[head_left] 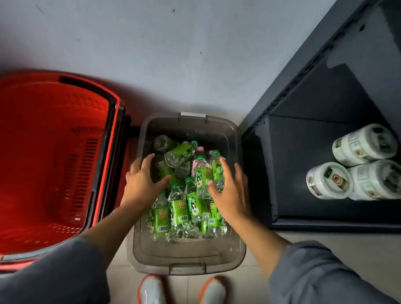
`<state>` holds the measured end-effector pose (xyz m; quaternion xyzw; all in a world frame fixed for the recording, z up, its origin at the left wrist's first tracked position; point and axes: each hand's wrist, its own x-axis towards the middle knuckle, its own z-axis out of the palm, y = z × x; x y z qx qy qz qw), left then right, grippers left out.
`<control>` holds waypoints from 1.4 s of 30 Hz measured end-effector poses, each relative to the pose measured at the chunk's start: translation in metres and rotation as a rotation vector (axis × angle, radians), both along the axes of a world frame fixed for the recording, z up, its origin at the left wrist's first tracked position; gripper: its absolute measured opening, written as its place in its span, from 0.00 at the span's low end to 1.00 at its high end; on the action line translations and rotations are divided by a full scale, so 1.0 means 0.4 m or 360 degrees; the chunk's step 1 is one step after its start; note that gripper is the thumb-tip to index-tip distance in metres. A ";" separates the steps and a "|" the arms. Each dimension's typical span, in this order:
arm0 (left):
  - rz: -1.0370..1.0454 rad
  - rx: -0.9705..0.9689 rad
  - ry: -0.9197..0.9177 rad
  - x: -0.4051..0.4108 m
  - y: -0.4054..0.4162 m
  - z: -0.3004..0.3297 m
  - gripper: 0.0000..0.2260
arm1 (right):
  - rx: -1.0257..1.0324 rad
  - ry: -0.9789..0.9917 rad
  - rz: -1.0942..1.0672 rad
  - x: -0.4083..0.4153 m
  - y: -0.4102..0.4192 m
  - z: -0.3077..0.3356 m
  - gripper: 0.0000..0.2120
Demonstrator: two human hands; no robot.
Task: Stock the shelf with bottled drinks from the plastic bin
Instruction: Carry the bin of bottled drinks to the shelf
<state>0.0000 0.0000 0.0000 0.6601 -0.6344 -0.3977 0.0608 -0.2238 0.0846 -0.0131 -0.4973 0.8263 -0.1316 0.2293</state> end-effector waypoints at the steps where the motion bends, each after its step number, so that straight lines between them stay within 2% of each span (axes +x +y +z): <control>1: 0.0011 -0.0038 -0.0086 -0.006 0.004 -0.025 0.38 | 0.0021 0.0050 -0.0001 -0.007 0.000 -0.030 0.35; 4: 0.0126 -0.0199 -0.0321 -0.019 0.010 -0.085 0.37 | 0.0107 0.0287 -0.0042 -0.037 -0.001 -0.109 0.34; 7: 0.0317 -0.0180 -0.0257 -0.012 0.007 -0.130 0.37 | 0.0109 0.0430 -0.0063 -0.050 0.002 -0.157 0.34; 9: 0.0407 -0.0101 -0.0204 0.002 -0.005 -0.157 0.34 | 0.0101 0.0360 -0.0148 -0.060 -0.001 -0.178 0.36; 11: 0.0436 -0.0076 -0.0176 0.011 -0.019 -0.182 0.29 | 0.0070 0.0280 -0.0373 -0.065 -0.005 -0.188 0.36; 13: 0.0444 -0.0117 -0.0166 0.010 -0.041 -0.191 0.24 | 0.0137 0.0329 -0.0495 -0.070 -0.016 -0.194 0.31; 15: 0.0423 -0.0122 -0.0197 0.003 -0.066 -0.182 0.21 | 0.0191 0.0431 -0.0451 -0.078 -0.024 -0.197 0.26; 18: 0.0309 -0.0120 -0.0297 0.005 -0.083 -0.176 0.20 | 0.0224 0.0521 -0.0295 -0.086 -0.018 -0.200 0.28; 23: 0.0101 -0.0249 -0.0393 0.020 -0.063 -0.186 0.28 | 0.0168 0.0632 -0.0177 -0.099 -0.007 -0.210 0.30; 26: 0.0036 -0.0333 -0.0383 0.021 -0.055 -0.195 0.28 | 0.0159 0.0647 -0.0138 -0.104 0.000 -0.211 0.31; 28: 0.0133 -0.0310 -0.0336 0.019 -0.059 -0.204 0.25 | 0.0137 0.0606 -0.0155 -0.104 0.002 -0.211 0.30; 30: 0.0313 -0.0222 -0.0241 0.017 -0.067 -0.205 0.16 | 0.0104 0.0534 -0.0200 -0.105 -0.002 -0.206 0.28; 32: 0.0346 -0.0189 -0.0192 0.017 -0.067 -0.202 0.09 | 0.0088 0.0510 -0.0227 -0.106 0.000 -0.203 0.27; 42: 0.0206 -0.0271 -0.0316 0.050 -0.012 -0.152 0.10 | 0.0030 0.0425 -0.0249 -0.091 0.075 -0.156 0.27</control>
